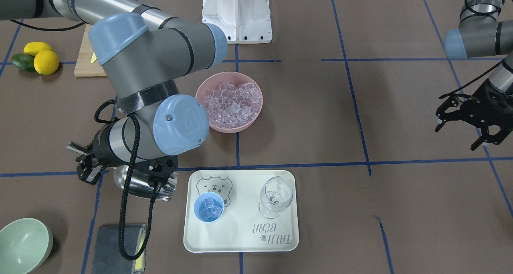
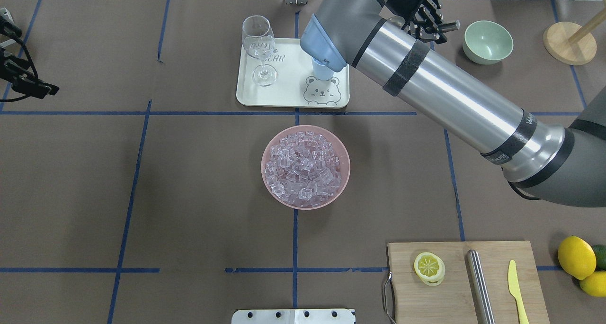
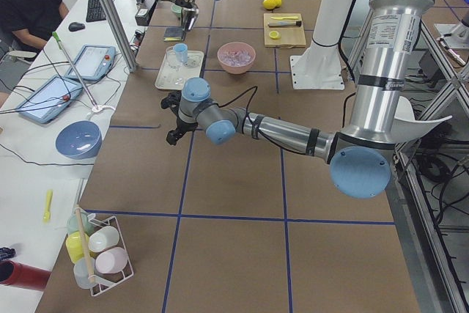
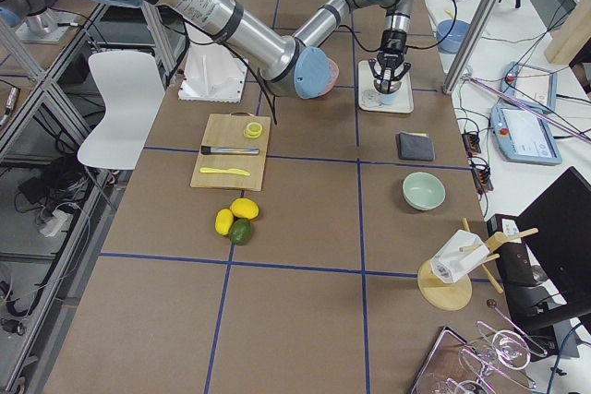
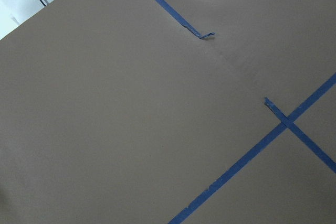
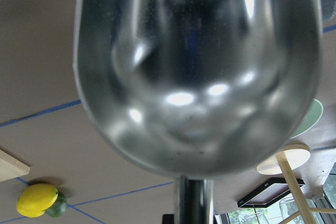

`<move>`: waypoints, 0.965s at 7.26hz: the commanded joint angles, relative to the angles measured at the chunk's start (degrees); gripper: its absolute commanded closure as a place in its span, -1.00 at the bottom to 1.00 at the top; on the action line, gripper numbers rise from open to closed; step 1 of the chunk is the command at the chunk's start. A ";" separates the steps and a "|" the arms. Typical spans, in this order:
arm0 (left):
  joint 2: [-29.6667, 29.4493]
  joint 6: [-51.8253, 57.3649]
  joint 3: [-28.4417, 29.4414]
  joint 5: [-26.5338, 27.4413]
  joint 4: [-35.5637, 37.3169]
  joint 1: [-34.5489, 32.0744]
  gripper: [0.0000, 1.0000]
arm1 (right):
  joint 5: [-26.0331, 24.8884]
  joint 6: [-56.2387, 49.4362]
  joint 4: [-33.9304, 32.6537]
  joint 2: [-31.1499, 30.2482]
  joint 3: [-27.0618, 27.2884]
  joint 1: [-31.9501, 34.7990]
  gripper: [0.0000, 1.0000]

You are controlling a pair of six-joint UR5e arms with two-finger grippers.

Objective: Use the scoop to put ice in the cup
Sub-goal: 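Tilt the scoop with the right gripper to pour ice into the blue cup, then raise the empty scoop with the right gripper away from the cup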

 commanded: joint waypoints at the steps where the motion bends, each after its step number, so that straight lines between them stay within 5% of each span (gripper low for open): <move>1: 0.00 0.00 -0.09 -0.04 0.00 0.00 -1.00 | -0.70 -1.13 -0.44 -0.25 0.52 0.16 1.00; 2: -0.09 0.00 -0.44 -0.04 0.00 0.00 -1.00 | 0.00 -1.05 -0.18 -0.69 1.57 0.60 1.00; 5: -0.09 0.00 -0.35 0.05 -0.26 0.00 -1.00 | 9.27 -0.43 5.77 -15.06 19.55 6.20 1.00; 7: -0.17 -0.09 -0.79 0.05 -0.26 0.00 -1.00 | 16.84 0.35 8.08 -20.62 22.93 12.00 1.00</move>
